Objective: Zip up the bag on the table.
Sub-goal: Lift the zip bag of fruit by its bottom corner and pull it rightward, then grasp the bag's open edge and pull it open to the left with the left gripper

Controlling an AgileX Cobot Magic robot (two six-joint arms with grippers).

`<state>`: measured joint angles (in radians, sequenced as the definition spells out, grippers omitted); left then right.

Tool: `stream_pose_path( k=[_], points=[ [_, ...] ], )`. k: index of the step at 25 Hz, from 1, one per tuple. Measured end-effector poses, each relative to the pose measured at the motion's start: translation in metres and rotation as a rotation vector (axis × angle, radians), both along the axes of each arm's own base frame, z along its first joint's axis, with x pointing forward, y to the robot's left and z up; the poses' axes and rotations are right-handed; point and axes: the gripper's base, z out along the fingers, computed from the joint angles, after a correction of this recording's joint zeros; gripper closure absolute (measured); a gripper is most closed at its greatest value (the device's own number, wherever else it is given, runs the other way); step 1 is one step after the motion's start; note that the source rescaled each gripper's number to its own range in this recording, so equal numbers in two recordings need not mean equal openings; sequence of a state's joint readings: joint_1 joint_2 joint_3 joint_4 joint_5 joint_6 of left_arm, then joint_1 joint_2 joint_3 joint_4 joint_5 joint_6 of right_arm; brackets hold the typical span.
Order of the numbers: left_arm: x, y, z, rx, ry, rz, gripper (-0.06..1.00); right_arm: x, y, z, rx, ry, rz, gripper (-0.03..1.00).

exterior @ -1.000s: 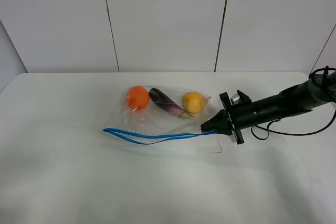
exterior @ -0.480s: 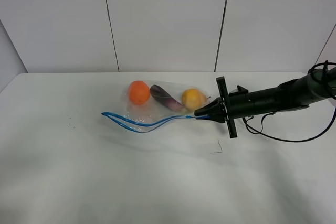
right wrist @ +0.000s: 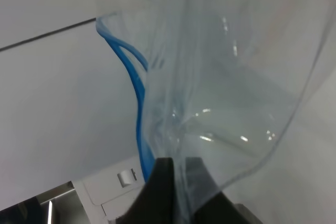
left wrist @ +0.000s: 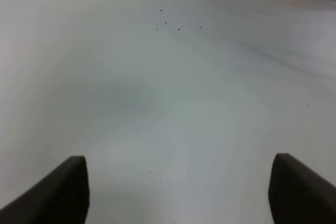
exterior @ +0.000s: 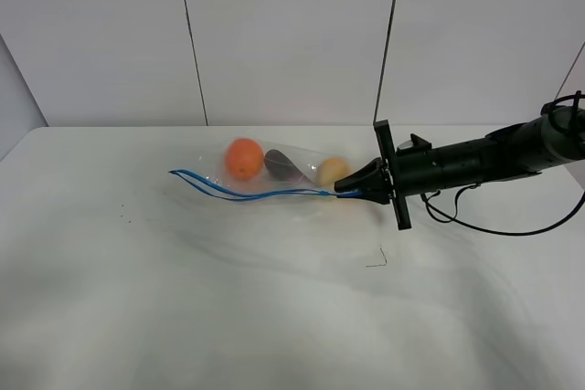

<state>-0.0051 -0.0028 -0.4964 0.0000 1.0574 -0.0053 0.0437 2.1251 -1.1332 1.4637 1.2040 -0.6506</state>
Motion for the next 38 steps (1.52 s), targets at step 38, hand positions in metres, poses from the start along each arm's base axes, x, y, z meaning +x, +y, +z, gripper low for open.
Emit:
stream_pose_path(
  k=[38],
  points=[
    [0.156, 0.0, 0.103, 0.089, 0.077, -0.06, -0.06, -0.001, 0.0, -0.001, -0.012, -0.023, 0.021, 0.97]
  ],
)
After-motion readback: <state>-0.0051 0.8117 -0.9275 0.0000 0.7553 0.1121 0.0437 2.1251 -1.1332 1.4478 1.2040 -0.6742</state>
